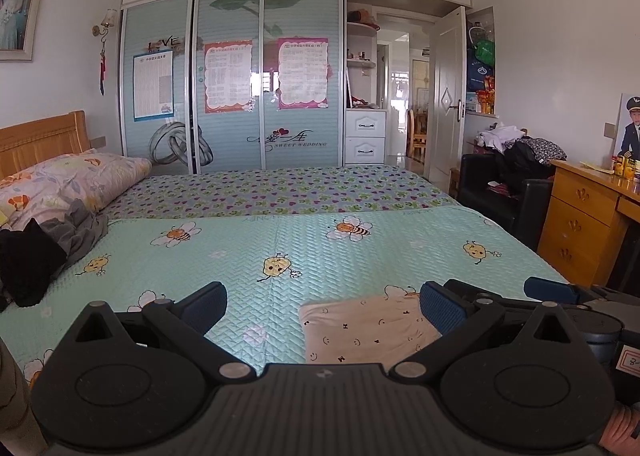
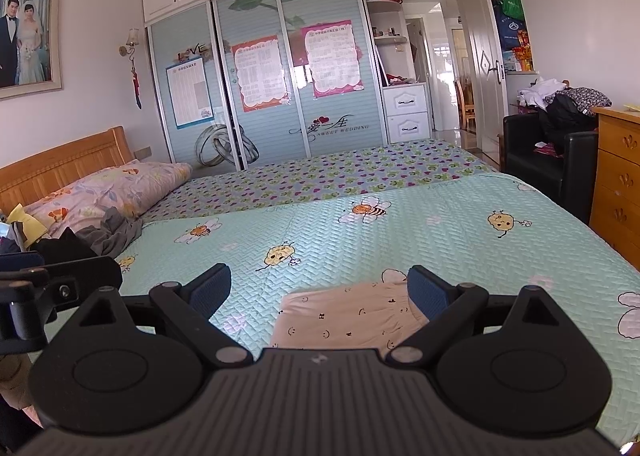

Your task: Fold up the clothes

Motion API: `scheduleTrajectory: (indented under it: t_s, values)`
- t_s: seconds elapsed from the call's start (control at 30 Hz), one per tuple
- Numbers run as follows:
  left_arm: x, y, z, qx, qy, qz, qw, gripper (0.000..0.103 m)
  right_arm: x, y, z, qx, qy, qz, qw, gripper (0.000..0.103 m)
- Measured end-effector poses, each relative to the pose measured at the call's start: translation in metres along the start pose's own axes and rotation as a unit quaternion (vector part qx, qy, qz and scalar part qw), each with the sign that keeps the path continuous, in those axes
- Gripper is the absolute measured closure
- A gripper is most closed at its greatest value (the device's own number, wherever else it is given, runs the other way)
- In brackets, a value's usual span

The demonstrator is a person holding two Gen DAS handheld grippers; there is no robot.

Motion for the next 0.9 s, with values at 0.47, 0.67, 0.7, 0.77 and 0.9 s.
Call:
scheduleTrajectory:
  t_s: [0.47,0.67,0.7,0.77,0.9]
  values:
    - [0.0039,0.0013,-0.0012,-0.002,-0.004,0.003,1.0,0.001,0.0008,0.0013,-0.0002,0.002,0.001,-0.002,1.0,0.008]
    - [0.0074,-0.0001,-0.0024,-0.003,-0.001,0.001,1.0,0.001,0.0014,0.0008,-0.0021,0.002,0.001,-0.003,1.0,0.008]
    - [0.0077,0.0002,-0.0029,-0.004,-0.001,0.0,1.0,0.001,0.0016,0.0006,-0.0024,0.002,0.001,-0.002,1.0,0.008]
    - [0.0074,0.001,-0.0042,-0.006,0.0,0.001,1.0,0.001,0.0017,0.0007,-0.0027,0.002,0.002,-0.003,1.0,0.008]
    - [0.0089,0.0021,-0.0059,-0.012,0.01,0.005,0.9999,0.001,0.002,0.0007,-0.0029,0.002,0.002,-0.003,1.0,0.008]
Point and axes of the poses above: each gripper's, at about its wrist camera, not at the fingertips, and z roughly the way its jaws point, x to its left, y to its top, the point moved 3 cm from there along z, roughly the way its jaws point
